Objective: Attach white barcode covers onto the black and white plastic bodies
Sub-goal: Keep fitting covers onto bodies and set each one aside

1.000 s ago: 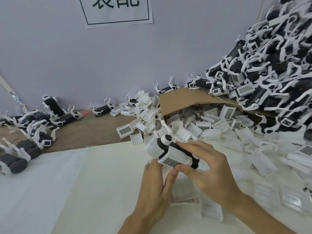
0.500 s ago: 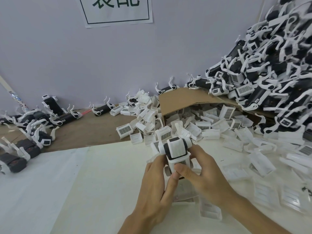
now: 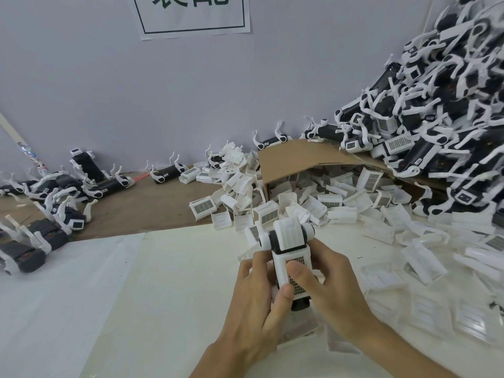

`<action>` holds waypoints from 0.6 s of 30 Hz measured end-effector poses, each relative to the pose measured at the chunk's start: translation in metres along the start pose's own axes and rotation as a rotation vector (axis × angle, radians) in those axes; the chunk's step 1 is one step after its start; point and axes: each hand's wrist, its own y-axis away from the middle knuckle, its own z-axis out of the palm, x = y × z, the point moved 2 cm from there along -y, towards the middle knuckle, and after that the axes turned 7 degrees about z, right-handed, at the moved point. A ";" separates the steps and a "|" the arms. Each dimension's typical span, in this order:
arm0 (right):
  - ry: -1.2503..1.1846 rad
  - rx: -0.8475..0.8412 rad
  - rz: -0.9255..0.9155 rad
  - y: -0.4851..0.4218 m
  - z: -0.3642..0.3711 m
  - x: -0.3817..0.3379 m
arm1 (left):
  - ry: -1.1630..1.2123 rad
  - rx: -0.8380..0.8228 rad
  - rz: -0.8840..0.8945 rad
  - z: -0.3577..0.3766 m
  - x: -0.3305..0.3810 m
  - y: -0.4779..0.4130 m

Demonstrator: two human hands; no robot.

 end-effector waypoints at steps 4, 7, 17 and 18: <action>-0.016 0.030 -0.007 0.000 0.000 -0.002 | -0.083 0.040 0.069 0.002 0.000 -0.001; -0.033 0.025 -0.001 -0.001 0.000 -0.001 | -0.100 0.052 0.080 0.004 0.002 -0.001; -0.048 -0.091 -0.010 -0.002 -0.005 0.001 | -0.043 0.095 -0.012 0.004 0.002 0.002; -0.012 -0.107 -0.028 -0.002 -0.005 0.001 | -0.011 0.105 -0.045 0.004 0.000 0.004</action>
